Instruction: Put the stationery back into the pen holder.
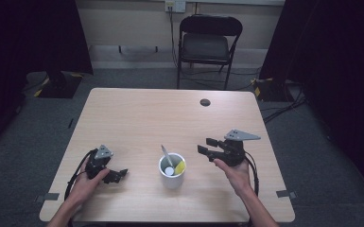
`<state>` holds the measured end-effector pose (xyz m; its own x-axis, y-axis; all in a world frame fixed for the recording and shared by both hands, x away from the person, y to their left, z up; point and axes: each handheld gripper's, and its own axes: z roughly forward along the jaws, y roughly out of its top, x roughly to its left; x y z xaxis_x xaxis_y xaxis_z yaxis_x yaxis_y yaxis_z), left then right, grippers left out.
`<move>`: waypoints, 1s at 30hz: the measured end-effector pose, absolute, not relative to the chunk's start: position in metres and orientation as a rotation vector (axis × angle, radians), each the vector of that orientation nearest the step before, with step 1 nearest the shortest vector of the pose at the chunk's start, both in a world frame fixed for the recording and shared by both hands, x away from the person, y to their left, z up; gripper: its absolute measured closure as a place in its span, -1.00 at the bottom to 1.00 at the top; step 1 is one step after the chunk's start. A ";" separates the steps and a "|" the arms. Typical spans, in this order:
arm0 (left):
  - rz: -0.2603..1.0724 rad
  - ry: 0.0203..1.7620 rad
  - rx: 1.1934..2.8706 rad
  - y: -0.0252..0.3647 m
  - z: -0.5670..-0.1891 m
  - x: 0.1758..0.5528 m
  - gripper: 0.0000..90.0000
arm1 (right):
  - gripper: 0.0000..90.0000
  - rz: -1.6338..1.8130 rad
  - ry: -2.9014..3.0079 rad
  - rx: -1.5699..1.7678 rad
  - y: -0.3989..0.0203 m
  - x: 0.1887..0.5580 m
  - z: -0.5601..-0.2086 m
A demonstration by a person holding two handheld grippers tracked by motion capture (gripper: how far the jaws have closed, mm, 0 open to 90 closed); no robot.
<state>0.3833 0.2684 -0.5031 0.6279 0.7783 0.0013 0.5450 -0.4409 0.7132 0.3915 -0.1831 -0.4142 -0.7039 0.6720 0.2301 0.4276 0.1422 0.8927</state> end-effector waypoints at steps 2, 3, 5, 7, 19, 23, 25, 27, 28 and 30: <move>0.432 1.030 2.158 0.268 -0.503 0.383 -1.00 | -0.14 1.562 2.174 1.100 -0.190 0.390 -0.415; 0.433 1.030 2.159 0.269 -0.503 0.383 -1.00 | -0.17 1.542 2.167 1.113 -0.195 0.389 -0.417; 0.432 1.031 2.158 0.268 -0.503 0.383 -1.00 | -0.23 1.518 2.126 1.147 -0.202 0.388 -0.419; 0.433 1.030 2.159 0.269 -0.503 0.383 -1.00 | -0.25 1.502 2.113 1.170 -0.212 0.388 -0.422; 0.433 1.029 2.159 0.269 -0.503 0.383 -1.00 | -0.52 1.355 2.128 1.330 -0.257 0.383 -0.444; 0.430 1.027 2.159 0.269 -0.503 0.383 -1.00 | -0.57 1.299 2.131 1.386 -0.269 0.380 -0.456; 0.431 1.027 2.158 0.269 -0.503 0.383 -1.00 | -0.58 1.263 2.126 1.407 -0.275 0.380 -0.462; 0.431 1.026 2.158 0.269 -0.503 0.383 -1.00 | -0.55 1.203 2.128 1.418 -0.279 0.380 -0.469; 0.431 1.026 2.158 0.269 -0.503 0.383 -1.00 | -0.53 1.171 2.121 1.420 -0.282 0.380 -0.472; 0.431 1.026 2.158 0.269 -0.503 0.383 -1.00 | -0.55 1.113 2.127 1.439 -0.286 0.382 -0.481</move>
<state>0.3832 0.2687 -0.5031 0.6311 0.7757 0.0002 0.5435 -0.4424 0.7133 0.3821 -0.2859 -0.4807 -0.4286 0.8923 0.1418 0.6252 0.1796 0.7595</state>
